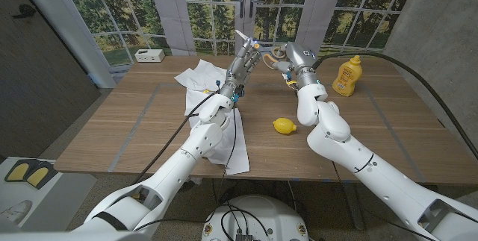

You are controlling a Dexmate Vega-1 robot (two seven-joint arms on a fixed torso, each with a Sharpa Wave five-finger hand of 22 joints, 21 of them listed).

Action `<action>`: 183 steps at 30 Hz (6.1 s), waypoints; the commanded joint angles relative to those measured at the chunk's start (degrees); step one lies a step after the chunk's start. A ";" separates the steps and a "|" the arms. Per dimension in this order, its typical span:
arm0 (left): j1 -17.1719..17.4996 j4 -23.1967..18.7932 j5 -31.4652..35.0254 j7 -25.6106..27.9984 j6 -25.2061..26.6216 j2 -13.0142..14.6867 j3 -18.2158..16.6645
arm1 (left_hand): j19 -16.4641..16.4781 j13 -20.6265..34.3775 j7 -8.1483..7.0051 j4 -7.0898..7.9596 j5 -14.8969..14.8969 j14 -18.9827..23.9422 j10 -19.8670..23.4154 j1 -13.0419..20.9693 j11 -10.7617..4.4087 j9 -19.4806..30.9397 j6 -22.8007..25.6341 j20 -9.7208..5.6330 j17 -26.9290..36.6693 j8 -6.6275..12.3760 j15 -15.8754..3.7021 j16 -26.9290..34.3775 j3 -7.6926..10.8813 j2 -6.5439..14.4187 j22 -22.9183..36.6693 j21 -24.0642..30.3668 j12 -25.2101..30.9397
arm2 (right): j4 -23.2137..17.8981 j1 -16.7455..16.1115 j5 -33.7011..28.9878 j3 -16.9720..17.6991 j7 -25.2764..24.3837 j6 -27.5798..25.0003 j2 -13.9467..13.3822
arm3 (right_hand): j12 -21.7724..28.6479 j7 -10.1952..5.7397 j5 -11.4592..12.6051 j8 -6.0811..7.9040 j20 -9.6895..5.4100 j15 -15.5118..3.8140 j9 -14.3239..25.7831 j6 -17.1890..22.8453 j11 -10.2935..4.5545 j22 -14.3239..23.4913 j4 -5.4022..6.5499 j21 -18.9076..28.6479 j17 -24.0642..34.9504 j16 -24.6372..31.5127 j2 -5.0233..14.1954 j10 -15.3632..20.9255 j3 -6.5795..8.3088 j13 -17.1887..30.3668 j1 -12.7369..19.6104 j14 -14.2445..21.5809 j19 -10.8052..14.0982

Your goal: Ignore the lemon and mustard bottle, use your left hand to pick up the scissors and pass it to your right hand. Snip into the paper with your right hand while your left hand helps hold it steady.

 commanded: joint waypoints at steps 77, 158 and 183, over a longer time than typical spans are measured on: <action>0.59 -0.30 -0.32 -3.33 0.04 2.70 -0.73 | -0.26 -0.05 -0.06 0.31 0.80 1.09 0.81 -0.67 0.28 0.17 -0.44 -3.91 0.13 0.74 -9.90 1.01 -1.36 0.65 0.27 0.35 1.14 | 24.97 1.08 93.81 13.59 25.01 41.51 1.96 | 4.12 1.42 -0.76 1.48 -2.76 -9.15 2.34 -2.30 -4.18 -3.90 -0.22 10.65 -8.62 -2.55 2.32 8.77 -0.45 -5.63 2.67 5.45 -1.99; 2.57 -2.99 -0.25 -2.03 0.86 3.71 -0.21 | 0.64 -0.11 -0.05 0.29 1.18 2.41 1.94 0.62 0.31 0.12 3.32 -4.03 0.11 2.12 -9.96 1.26 -2.07 2.07 0.24 0.58 1.62 | 31.39 1.65 106.71 15.06 41.32 36.63 6.05 | -22.97 1.54 -0.96 4.20 3.39 -6.47 0.22 0.36 2.48 -18.54 1.47 11.12 -27.30 -27.76 1.79 -8.17 -1.41 -31.15 -1.72 -14.99 -17.12; 4.28 -5.45 -0.08 -0.63 1.29 4.74 -0.21 | 0.96 -0.13 -0.06 0.24 1.25 2.96 2.63 1.45 0.32 0.06 6.06 -4.07 0.09 2.71 -9.98 1.24 -2.21 3.00 0.24 0.60 1.77 | 29.38 -0.26 107.82 15.26 37.87 36.08 6.31 | -18.90 3.81 -0.32 25.78 5.61 -7.64 17.84 8.23 0.21 -18.76 3.27 10.81 -26.62 -27.01 -1.81 2.30 -4.64 -29.24 -8.36 -6.58 -14.77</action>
